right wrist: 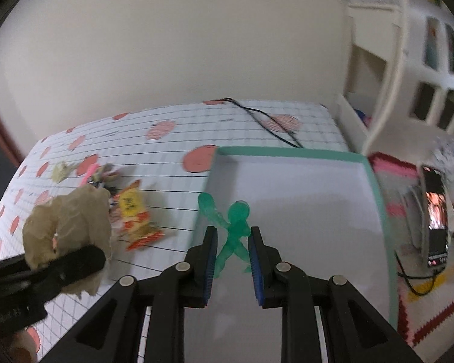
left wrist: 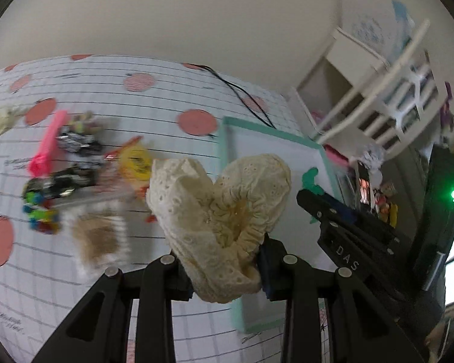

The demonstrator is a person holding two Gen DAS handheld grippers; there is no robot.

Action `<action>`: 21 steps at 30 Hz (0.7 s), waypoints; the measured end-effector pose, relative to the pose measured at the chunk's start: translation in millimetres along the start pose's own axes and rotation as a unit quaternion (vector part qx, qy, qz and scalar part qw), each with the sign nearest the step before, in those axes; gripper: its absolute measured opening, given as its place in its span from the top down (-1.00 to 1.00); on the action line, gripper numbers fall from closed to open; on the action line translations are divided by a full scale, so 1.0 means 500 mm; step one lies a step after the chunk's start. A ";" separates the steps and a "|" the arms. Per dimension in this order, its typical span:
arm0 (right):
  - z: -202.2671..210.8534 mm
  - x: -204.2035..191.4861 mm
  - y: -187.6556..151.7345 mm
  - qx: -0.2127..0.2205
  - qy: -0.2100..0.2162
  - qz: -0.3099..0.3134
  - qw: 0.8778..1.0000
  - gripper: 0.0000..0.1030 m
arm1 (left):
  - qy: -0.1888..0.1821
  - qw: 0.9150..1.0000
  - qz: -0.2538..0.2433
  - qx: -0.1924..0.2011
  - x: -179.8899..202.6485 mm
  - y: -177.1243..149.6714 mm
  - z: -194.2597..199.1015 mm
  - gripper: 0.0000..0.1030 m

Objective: Organize objects
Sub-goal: 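Carry the lace cloth and green figure with both tools over the mint-green box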

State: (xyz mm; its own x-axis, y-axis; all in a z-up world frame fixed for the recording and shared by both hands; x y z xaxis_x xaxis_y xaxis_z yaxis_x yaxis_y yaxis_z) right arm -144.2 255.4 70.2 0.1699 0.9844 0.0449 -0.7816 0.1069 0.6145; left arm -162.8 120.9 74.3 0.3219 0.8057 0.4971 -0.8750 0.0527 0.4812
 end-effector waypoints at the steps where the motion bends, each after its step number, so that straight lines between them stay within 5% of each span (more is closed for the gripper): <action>1: -0.002 0.008 0.000 0.001 -0.007 0.002 1.000 0.56 | 0.000 1.000 -0.006 -0.004 0.010 -0.002 -0.011 0.35; 8: -0.014 0.070 0.000 -0.006 -0.038 -0.015 0.999 0.56 | -0.025 0.999 -0.019 -0.032 0.063 -0.008 -0.103 0.35; 14: -0.030 0.108 0.001 -0.011 -0.054 -0.032 0.998 0.55 | -0.012 0.998 -0.047 -0.048 0.086 0.010 -0.176 0.38; 21: -0.066 0.129 0.001 -0.026 -0.068 -0.036 0.997 0.55 | 0.004 0.998 -0.015 -0.064 0.060 0.016 -0.234 0.37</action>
State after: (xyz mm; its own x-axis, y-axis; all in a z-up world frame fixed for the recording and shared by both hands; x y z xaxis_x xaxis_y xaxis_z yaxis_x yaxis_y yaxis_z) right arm -153.5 323.7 47.5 0.3039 0.9462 0.1111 -0.7935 0.1868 0.5791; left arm -202.3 214.6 8.6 0.3458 0.8077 0.4775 -0.9041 0.1506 0.4000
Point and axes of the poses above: each gripper's, at about its wrist camera, not at the fingertips, and z roughly against the way its jaws point, x to its right, y to its top, the point moved 2 cm from there along -z, roughly the way its jaws point, and after that the axes turned 8 degrees about -y, right-handed, at the moved point
